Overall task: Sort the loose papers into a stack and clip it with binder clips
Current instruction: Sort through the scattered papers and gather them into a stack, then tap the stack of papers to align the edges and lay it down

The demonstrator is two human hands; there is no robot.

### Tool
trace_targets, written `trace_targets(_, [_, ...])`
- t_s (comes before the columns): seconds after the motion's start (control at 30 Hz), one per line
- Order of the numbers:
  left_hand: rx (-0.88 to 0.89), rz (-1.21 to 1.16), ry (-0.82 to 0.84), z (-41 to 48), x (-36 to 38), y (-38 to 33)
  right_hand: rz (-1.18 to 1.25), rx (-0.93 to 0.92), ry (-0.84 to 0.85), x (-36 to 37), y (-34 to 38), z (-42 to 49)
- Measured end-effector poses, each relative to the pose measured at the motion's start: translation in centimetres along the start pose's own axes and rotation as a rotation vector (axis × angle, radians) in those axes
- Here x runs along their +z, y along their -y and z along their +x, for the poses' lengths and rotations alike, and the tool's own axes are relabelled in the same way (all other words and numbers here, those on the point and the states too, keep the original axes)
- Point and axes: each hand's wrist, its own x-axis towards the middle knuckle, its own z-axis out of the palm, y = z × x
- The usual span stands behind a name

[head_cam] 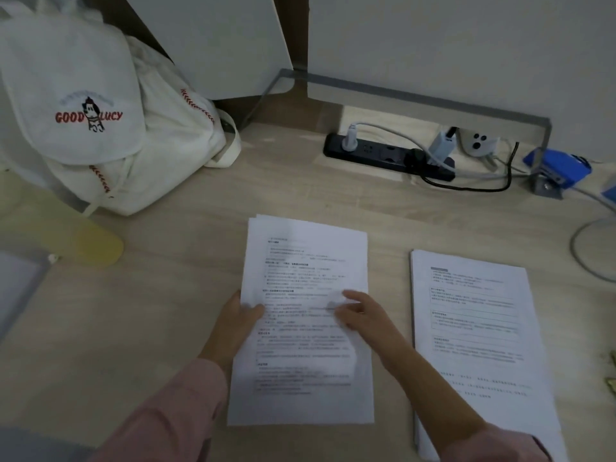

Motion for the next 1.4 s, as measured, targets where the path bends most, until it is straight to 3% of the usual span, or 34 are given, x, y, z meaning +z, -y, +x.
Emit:
trace_targets(0.1, [-0.007,-0.013,-0.059,0.1,0.4,0.3,-0.163,0.005,-0.330,0.2,-0.7,0.7])
trace_targets(0.17, [-0.011,0.013,-0.086,0.1,0.6,0.4,-0.177,0.033,-0.414,-0.2,-1.3,1.1])
trace_targets(0.37, [0.003,0.020,0.010,-0.3,1.9,0.7,0.099,0.136,-0.268,-0.8,-2.0,0.2])
trace_targets(0.5, [-0.012,0.016,0.011,-0.7,2.6,0.0,0.108,0.041,-0.194,-1.0,-1.8,-2.6])
trace_targets(0.7, [0.037,0.006,0.198,-2.2,7.0,-2.7,0.085,-0.106,-0.468,-6.9,-2.8,-5.8])
trace_targets(0.9, [0.051,0.063,0.401,-3.9,15.6,-3.1,0.010,-0.009,-0.646,-15.2,-7.1,-7.5])
trace_targets(1.07, [0.059,0.157,0.433,-4.4,20.8,-2.1,-0.059,0.061,-0.715,-19.6,-9.9,-7.1])
trace_targets(1.2, [0.183,0.270,0.266,-3.4,22.9,-0.5,-0.194,0.167,-0.759,-21.3,-10.8,-6.2])
trace_targets(1.4, [0.192,0.226,0.309,-3.1,21.8,0.1,0.032,0.262,-0.699,-20.4,-11.4,-5.6])
